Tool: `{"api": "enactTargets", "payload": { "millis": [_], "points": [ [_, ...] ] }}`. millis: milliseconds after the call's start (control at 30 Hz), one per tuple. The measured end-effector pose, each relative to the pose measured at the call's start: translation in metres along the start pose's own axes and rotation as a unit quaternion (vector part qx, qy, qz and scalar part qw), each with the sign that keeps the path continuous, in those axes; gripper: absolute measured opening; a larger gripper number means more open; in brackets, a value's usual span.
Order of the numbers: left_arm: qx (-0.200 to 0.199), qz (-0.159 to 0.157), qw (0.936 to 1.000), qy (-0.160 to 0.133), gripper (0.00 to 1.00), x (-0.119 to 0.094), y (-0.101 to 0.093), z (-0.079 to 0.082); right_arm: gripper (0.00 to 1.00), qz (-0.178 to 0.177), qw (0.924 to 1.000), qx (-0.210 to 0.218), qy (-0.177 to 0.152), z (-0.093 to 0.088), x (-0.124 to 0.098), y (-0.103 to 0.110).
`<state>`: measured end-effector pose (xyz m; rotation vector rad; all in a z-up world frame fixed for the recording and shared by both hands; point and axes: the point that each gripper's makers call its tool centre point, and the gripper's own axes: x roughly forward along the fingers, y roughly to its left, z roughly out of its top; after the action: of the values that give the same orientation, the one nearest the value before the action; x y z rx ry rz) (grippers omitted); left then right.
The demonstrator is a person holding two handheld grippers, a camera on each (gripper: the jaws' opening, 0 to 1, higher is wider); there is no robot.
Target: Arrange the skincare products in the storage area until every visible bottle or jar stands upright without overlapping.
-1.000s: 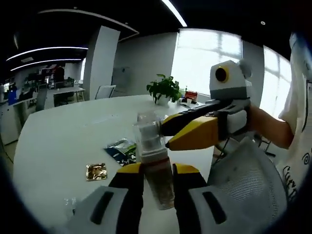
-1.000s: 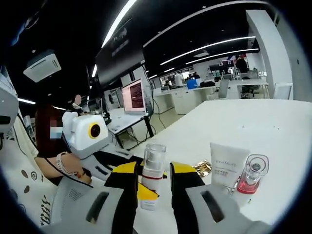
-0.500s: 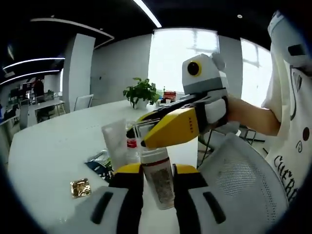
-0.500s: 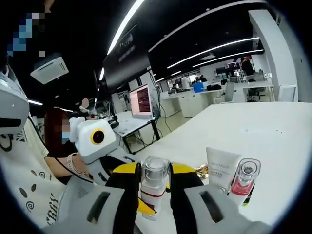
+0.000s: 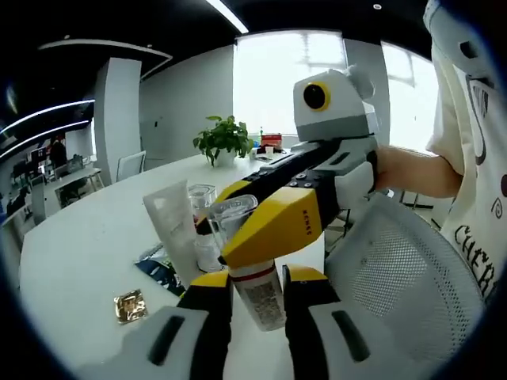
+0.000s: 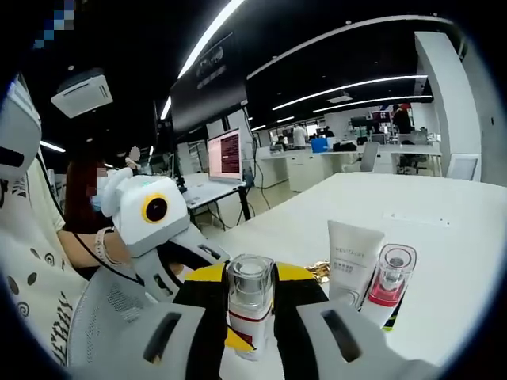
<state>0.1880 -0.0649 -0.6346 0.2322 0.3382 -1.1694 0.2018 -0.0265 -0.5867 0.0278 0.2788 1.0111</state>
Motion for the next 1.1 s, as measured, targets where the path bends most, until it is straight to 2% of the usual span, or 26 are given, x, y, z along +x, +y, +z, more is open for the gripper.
{"api": "enactTargets", "payload": {
  "millis": [200, 333, 433, 667, 1100],
  "points": [
    [-0.014, 0.006, 0.9998, 0.014, 0.19, 0.007, 0.004, -0.016, 0.21, -0.005, 0.9992, -0.027, 0.029, -0.014, 0.01, -0.001],
    [-0.005, 0.012, 0.9992, 0.038, 0.19, 0.008, 0.009, -0.027, 0.21, -0.004, 0.9985, -0.034, 0.044, -0.022, 0.016, -0.002],
    [-0.002, 0.016, 0.9989, 0.044, 0.19, 0.009, 0.015, -0.032, 0.21, -0.005, 0.9979, -0.038, 0.052, -0.025, 0.019, -0.003],
    [0.002, -0.007, 0.997, 0.077, 0.19, 0.018, 0.018, -0.048, 0.21, -0.011, 0.9958, -0.045, 0.079, -0.04, 0.024, -0.007],
    [0.04, -0.01, 0.9941, 0.101, 0.2, 0.026, 0.028, -0.066, 0.21, -0.027, 0.9926, -0.046, 0.109, -0.056, 0.026, -0.019]
  ]
}}
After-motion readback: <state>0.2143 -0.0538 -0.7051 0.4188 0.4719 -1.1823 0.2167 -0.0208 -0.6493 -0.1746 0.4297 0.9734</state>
